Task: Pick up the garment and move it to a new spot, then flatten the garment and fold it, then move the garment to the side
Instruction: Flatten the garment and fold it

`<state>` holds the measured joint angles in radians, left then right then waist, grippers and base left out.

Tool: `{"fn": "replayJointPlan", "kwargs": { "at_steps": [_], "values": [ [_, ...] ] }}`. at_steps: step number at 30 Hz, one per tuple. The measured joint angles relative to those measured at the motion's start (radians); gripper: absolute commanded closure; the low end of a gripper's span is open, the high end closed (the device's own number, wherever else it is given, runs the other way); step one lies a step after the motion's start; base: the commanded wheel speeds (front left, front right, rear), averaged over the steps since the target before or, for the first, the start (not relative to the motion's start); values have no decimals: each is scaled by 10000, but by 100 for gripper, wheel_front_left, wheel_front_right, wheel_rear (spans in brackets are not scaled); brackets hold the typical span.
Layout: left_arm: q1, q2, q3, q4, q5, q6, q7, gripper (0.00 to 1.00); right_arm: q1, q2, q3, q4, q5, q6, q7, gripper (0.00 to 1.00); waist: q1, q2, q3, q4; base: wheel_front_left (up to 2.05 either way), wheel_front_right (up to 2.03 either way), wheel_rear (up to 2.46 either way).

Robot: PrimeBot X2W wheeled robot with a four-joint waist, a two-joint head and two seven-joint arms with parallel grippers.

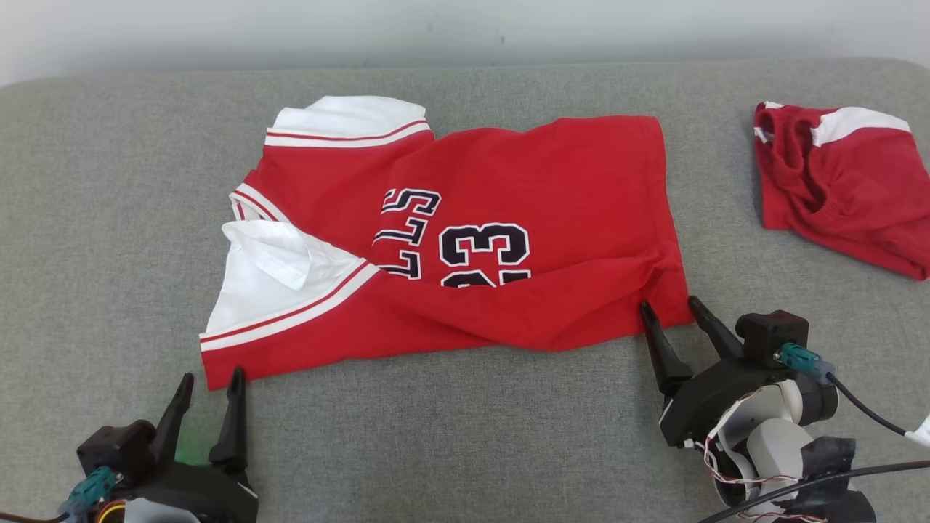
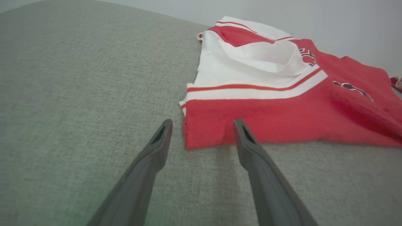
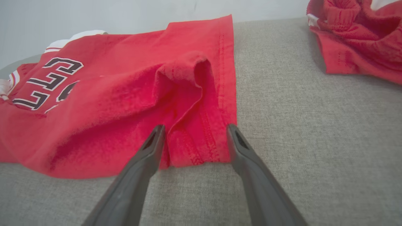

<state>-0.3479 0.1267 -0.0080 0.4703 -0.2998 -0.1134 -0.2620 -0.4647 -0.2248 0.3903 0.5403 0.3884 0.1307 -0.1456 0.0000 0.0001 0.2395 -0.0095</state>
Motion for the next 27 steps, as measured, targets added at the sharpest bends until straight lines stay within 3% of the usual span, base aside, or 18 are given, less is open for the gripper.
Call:
{"fn": "replayJointPlan", "kwargs": {
  "at_steps": [4, 13, 14, 15, 16, 17, 19, 20, 27],
  "values": [
    [-42, -29, 222, 209, 207, -10, 0, 0, -30, -4, -176, 228, -619, 0, -46, 0, 1, 0, 77, 8, 0, 0, 0],
    [-280, -167, 464, 627, 355, -94, -6, 0, -318, 286, -460, 809, -817, 0, -44, 0, 0, 0, 195, -13, 0, 0, 0],
    [-306, -188, 462, 694, 357, -96, -21, 0, -360, 307, -470, 865, -815, 0, -44, 15, 0, 0, 206, -11, 0, 0, 0],
    [-326, -207, 456, 757, 366, -96, -23, 4, -389, 322, -470, 913, -815, 0, -50, 60, 0, 0, 211, -7, 0, 0, 0],
    [-355, -224, 447, 819, 366, -111, -27, 37, -409, 324, -468, 947, -813, 0, -63, 78, 0, 0, 215, -1, 0, 0, 0],
    [-395, -236, 443, 857, 366, -127, -27, 60, -424, 322, -460, 976, -809, 0, -115, 100, 0, 0, 217, 4, 0, 0, 0],
    [-453, -259, 441, 947, 366, -130, -27, 94, -432, 322, -422, 1032, -779, 0, -205, 100, 1, 0, 193, 15, 0, 0, 0],
    [-454, -267, 439, 1003, 366, -142, -27, 100, -431, 322, -407, 1062, -746, 0, -272, 100, 0, 0, 166, 17, 0, 0, 0],
    [-228, -280, 449, 1091, 362, -169, -21, 100, -102, 211, -293, 984, -159, 0, -589, 100, 0, 0, -231, 35, 0, 0, 0]
  ]
}}
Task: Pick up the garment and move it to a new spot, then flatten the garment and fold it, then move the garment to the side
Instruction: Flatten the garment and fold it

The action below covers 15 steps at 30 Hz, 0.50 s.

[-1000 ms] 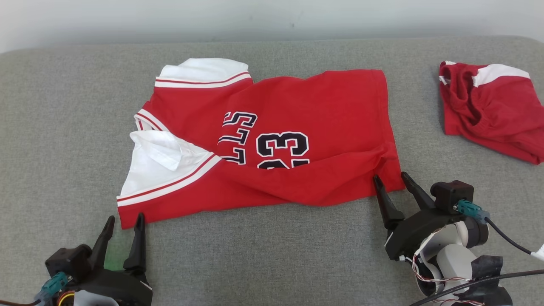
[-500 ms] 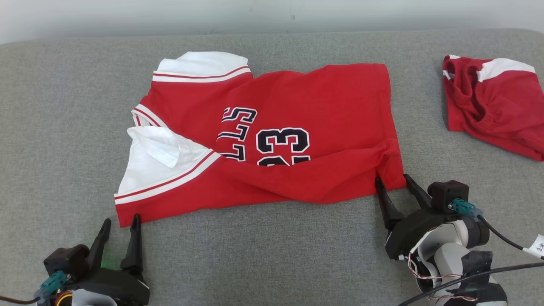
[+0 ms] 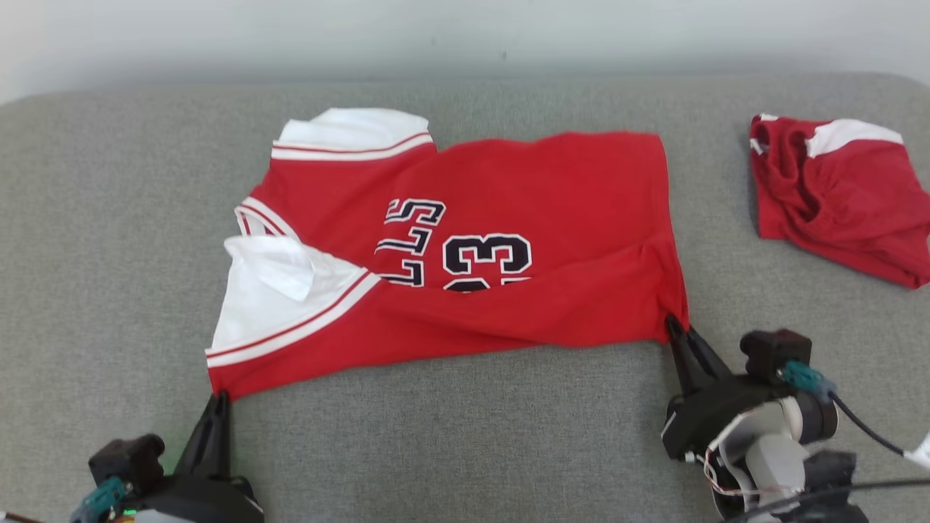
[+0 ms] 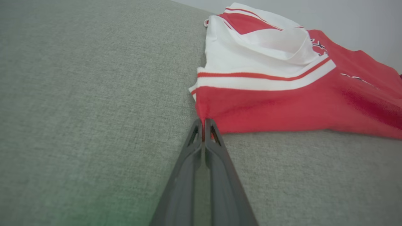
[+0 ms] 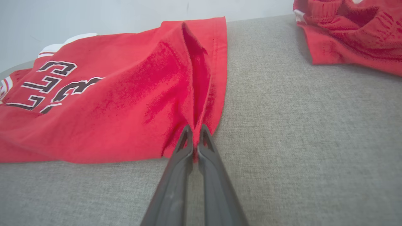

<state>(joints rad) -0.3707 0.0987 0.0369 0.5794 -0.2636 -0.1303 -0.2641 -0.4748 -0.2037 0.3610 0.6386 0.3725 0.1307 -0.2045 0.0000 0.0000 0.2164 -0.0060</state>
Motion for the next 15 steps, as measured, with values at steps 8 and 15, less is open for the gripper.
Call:
{"fn": "replayJointPlan", "kwargs": {
  "at_steps": [8, 15],
  "values": [
    [991, -61, 82, -669, -94, -2, 6, 100, 1283, -663, 571, -1124, 1404, 4, 199, 100, -1, 0, -685, 34, 0, 0, 0],
    [2217, -184, 263, -1524, -107, -2, 6, 100, 2773, -1256, 755, -2382, 2483, 4, 794, 100, -1, 0, -1210, 40, 0, 0, 0]
  ]
}}
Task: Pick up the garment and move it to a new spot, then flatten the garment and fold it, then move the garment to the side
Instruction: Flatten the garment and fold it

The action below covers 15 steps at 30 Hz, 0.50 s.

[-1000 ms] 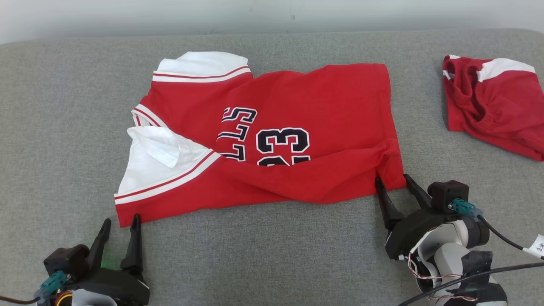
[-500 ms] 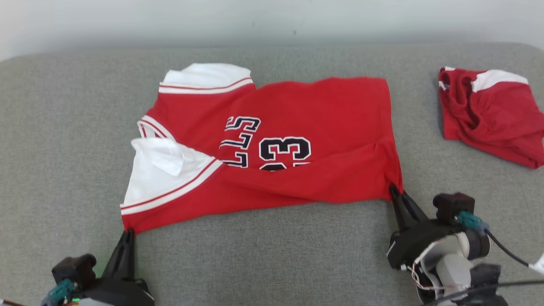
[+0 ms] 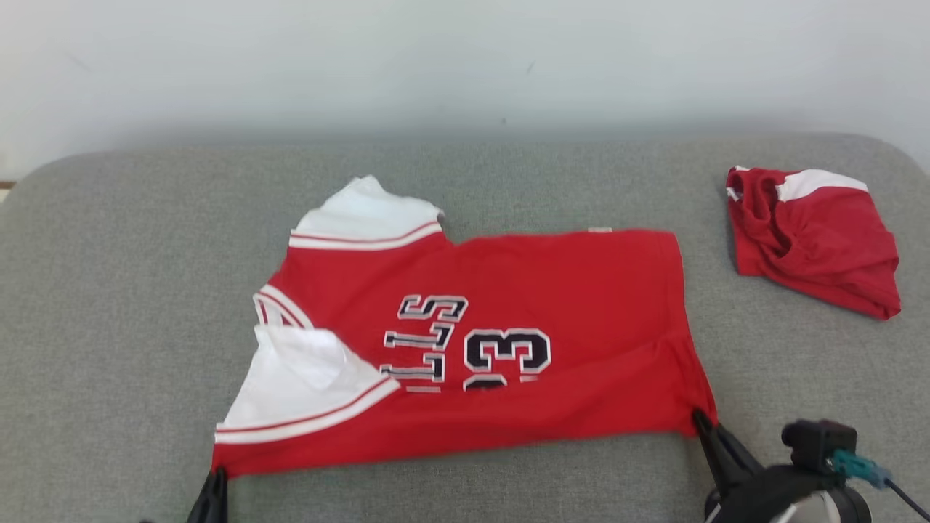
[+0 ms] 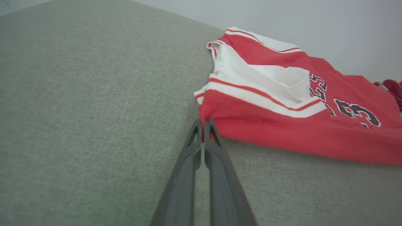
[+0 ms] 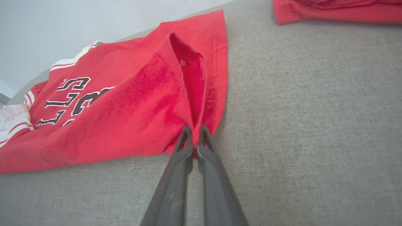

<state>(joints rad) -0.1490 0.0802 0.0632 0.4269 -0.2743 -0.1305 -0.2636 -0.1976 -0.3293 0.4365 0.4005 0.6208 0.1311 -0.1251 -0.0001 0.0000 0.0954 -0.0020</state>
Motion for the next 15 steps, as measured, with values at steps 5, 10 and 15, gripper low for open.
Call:
{"fn": "replayJointPlan", "kwargs": {
  "at_steps": [5, 10, 15],
  "values": [
    [829, -146, 334, -671, -94, 17, 0, 100, 827, -316, -8, -813, 449, 2, 481, 100, 0, 0, -211, -66, 0, 0, 0],
    [1556, -253, 336, -1204, -155, 199, 0, 100, 1364, -449, 15, -1344, 675, 0, 1087, 100, 0, 0, -229, -108, 0, 0, 0],
    [2061, -286, 65, -1678, -278, 362, 0, 100, 1775, -477, -48, -1791, 790, 0, 1411, 100, 1, 0, -243, -53, 0, 0, 0]
  ]
}}
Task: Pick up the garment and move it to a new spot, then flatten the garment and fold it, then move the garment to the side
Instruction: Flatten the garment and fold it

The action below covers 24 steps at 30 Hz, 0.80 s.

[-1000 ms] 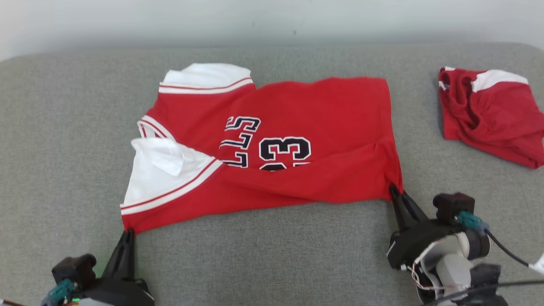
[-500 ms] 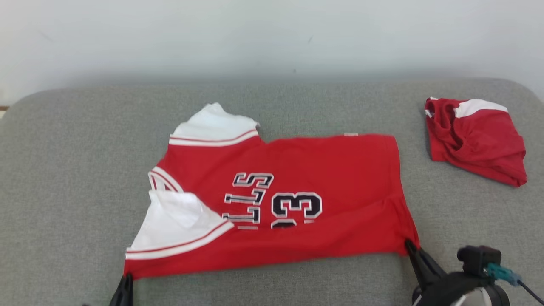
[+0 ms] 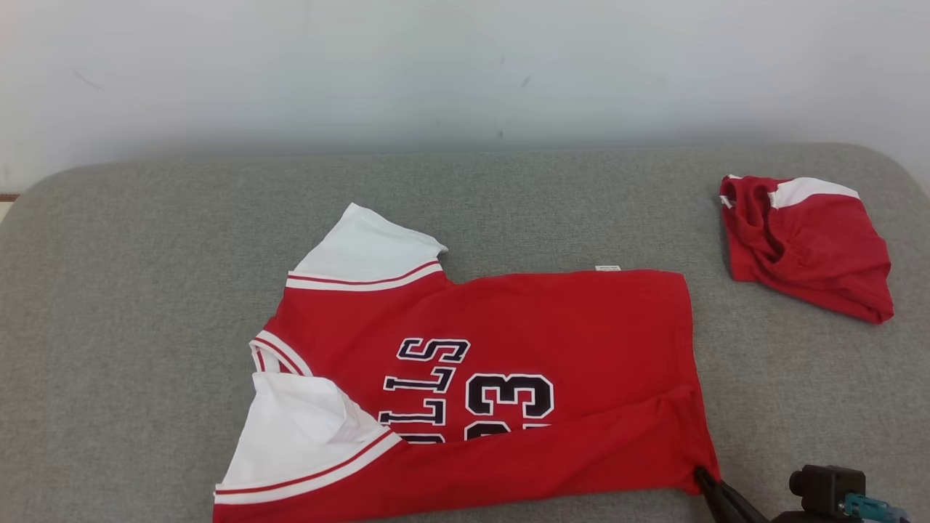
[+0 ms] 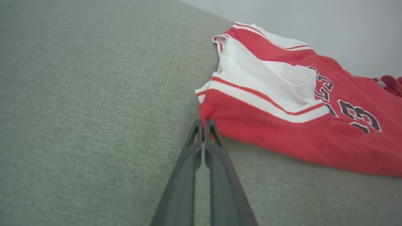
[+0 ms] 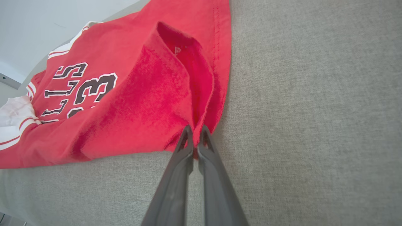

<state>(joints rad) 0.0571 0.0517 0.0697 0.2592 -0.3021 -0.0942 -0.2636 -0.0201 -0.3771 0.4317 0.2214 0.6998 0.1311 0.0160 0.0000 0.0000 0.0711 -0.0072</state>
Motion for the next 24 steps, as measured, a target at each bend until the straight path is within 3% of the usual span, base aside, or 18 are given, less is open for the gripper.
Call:
{"fn": "replayJointPlan", "kwargs": {
  "at_steps": [5, 6, 7, 8, 14, 24],
  "values": [
    [138, -8, -334, -44, -165, 211, 0, 100, 185, 125, -318, 4, -104, 0, 119, 100, 0, 0, -10, 120, 0, 0, 0],
    [136, -17, -391, -23, -167, 257, 0, 100, 195, 182, -408, 42, -215, 0, 113, 53, 0, 0, -10, 141, 0, 0, 0],
    [119, -19, -397, 10, -173, 263, 0, 64, 201, 245, -537, 81, -322, 0, 104, 17, 0, 0, -8, 160, 0, 0, 0],
    [35, -19, -366, 50, -127, 349, 0, 0, 200, 332, -698, 127, -516, 0, 86, 0, 0, 0, 3, 181, 0, 0, 0],
    [1, -13, -249, -115, -153, 407, 0, 0, 185, 522, -1081, 17, -1022, 0, -303, 0, 0, 0, 28, 173, 0, 0, 0],
    [27, -13, 65, -1630, 109, 596, 0, 0, 80, 688, -1406, -698, -1799, 0, -1358, 0, 0, 0, -30, 180, 0, 0, 0]
  ]
}}
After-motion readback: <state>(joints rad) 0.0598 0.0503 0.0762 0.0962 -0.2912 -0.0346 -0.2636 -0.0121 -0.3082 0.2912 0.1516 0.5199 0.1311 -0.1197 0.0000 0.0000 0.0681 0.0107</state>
